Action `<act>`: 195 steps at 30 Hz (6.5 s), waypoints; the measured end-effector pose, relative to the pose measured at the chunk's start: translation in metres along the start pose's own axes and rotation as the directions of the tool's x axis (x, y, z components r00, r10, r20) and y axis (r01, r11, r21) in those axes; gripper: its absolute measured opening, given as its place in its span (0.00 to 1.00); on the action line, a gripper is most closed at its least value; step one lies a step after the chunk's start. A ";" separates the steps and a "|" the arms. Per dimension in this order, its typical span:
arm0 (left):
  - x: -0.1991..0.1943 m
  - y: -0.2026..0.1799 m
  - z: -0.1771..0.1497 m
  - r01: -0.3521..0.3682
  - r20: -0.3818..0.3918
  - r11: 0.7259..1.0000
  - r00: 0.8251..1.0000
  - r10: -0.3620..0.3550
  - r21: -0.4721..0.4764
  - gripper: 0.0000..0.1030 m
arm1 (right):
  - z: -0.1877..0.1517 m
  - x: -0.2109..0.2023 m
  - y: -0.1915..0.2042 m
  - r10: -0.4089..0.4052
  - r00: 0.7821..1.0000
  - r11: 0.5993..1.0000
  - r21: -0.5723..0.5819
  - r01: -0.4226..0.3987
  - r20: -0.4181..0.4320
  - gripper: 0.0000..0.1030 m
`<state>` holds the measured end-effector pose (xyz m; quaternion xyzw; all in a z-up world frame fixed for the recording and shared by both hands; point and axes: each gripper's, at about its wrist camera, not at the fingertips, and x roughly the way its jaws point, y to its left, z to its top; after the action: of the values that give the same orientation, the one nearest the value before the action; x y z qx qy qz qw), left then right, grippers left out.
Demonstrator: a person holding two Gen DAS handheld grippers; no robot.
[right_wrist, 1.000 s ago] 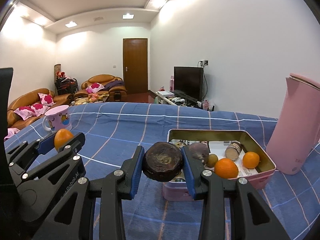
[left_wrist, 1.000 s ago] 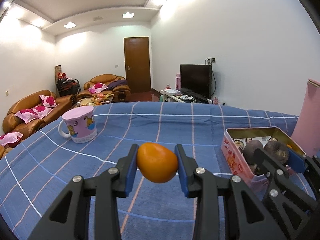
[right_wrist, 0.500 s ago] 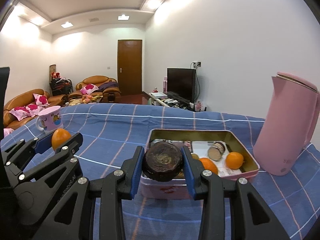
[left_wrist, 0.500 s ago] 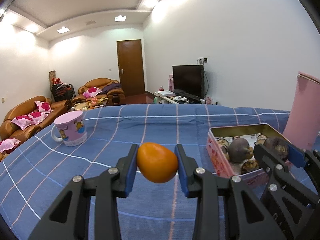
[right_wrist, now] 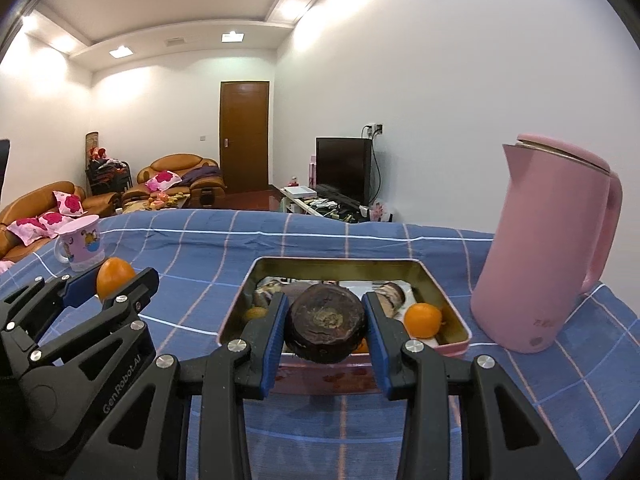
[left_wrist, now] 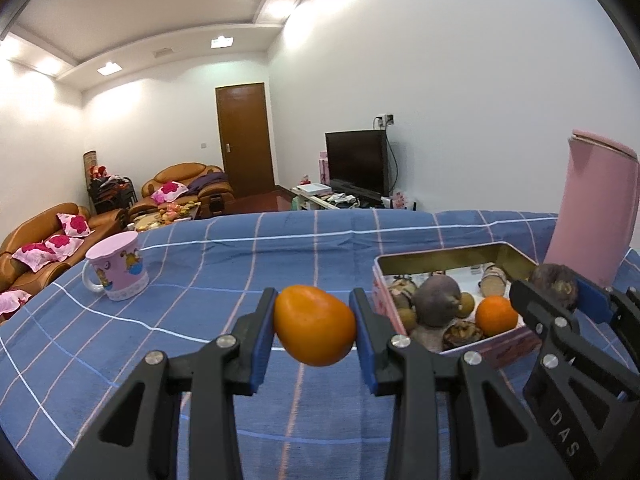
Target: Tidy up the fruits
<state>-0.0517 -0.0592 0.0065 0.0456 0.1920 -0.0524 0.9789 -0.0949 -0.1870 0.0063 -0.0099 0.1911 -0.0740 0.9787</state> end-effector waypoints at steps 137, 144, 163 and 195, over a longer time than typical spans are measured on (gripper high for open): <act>0.100 -0.083 0.039 -0.025 -0.130 0.994 0.991 0.039 0.106 1.00 | 0.034 0.076 -0.077 -0.111 0.991 0.986 0.135 0.101 0.069 0.80; 0.082 -0.072 0.037 0.019 -0.070 0.999 0.997 -0.016 0.049 1.00 | 0.031 0.061 -0.074 -0.127 0.985 0.986 0.127 0.112 0.117 0.80; 0.028 -0.052 0.022 0.043 0.045 0.999 0.998 -0.043 -0.003 1.00 | 0.014 0.009 -0.069 -0.153 0.972 0.983 0.130 0.131 0.177 0.80; 0.012 -0.047 0.014 0.048 0.073 0.999 0.996 -0.047 -0.014 1.00 | 0.009 -0.012 -0.070 -0.177 0.960 0.978 0.145 0.148 0.215 0.80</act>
<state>-0.0409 -0.1084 0.0118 0.0314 0.1576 -0.0757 0.9841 -0.1127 -0.2547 0.0222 0.0284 0.0715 -0.1645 0.9834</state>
